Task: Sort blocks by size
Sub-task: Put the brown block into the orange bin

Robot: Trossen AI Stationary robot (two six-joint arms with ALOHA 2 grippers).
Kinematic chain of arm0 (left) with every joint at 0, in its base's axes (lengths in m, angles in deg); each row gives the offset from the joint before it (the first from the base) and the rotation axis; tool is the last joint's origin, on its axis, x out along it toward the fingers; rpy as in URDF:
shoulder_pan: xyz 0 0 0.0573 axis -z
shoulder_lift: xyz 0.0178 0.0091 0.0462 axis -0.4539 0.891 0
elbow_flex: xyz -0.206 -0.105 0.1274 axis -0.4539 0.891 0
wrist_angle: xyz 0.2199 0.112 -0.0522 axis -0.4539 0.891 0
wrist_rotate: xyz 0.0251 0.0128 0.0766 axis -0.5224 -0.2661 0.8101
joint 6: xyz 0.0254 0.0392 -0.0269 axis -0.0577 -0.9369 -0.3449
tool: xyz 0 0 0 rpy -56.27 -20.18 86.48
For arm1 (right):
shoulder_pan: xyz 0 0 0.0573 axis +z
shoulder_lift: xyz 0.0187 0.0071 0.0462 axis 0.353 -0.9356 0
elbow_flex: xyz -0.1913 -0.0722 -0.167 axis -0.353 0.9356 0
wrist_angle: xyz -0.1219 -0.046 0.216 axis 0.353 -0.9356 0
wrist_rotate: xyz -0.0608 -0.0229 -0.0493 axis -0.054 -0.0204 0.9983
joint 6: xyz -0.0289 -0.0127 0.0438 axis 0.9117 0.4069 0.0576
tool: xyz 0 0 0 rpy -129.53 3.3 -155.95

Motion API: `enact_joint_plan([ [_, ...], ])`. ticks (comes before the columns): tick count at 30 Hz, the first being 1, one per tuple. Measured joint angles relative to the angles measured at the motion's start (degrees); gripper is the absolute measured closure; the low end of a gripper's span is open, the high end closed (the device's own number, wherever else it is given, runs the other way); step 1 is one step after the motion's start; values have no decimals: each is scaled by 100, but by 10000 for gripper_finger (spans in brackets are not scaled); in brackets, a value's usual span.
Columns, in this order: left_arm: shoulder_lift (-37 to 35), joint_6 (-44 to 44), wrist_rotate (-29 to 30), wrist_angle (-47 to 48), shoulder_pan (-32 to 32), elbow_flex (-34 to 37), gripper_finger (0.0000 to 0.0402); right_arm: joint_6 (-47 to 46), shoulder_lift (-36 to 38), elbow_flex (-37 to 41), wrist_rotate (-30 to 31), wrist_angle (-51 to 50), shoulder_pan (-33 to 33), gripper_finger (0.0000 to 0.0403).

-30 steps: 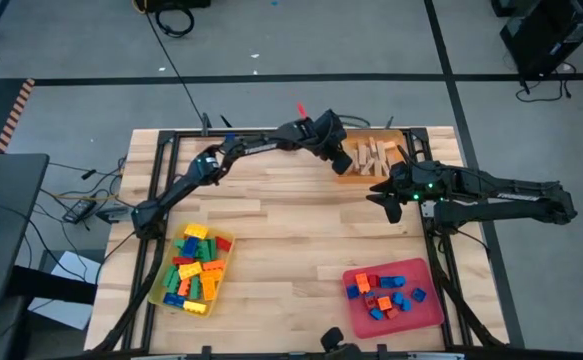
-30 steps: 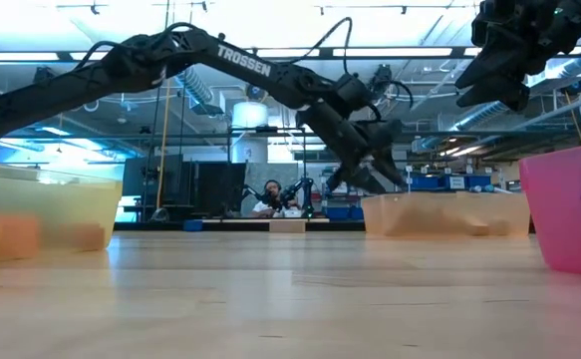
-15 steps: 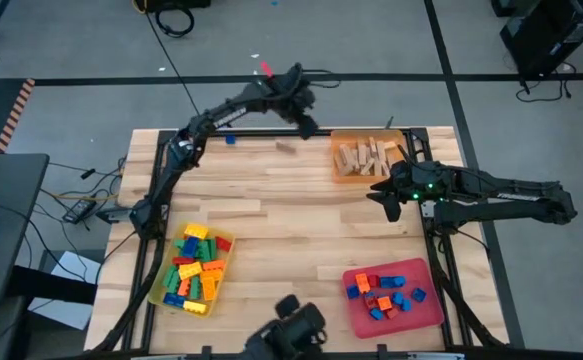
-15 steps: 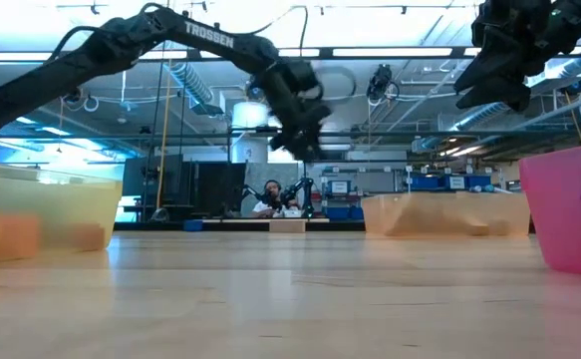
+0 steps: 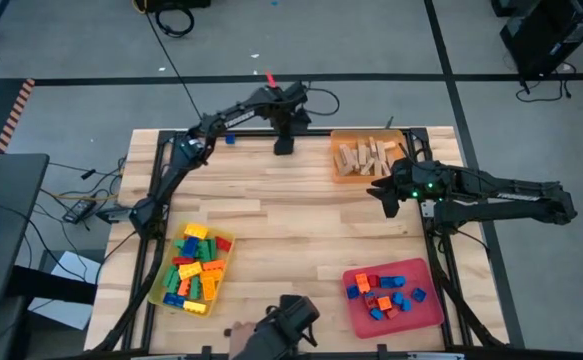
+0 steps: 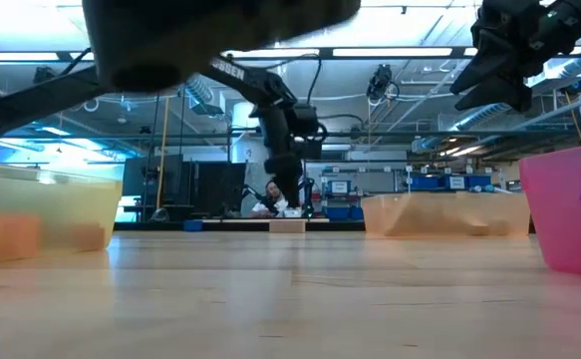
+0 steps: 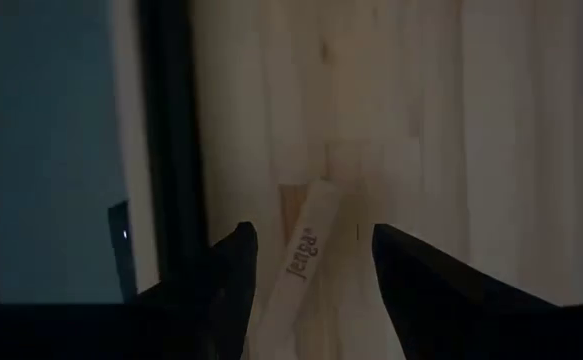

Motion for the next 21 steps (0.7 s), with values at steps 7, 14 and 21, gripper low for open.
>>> enact_joint_plan([
  [7, 312, -619, 235, -54, 5, 2, 195, -300, 0, 0, 0, 2, 4, 218],
  [14, 470, -707, 354, -129, 5, 0, 200, -332, -1, 0, 2, 15, 4, 218],
  [21, 635, -643, 371, -1, 24, -9, 286, -334, -2, 0, 10, 39, 0, 218],
])
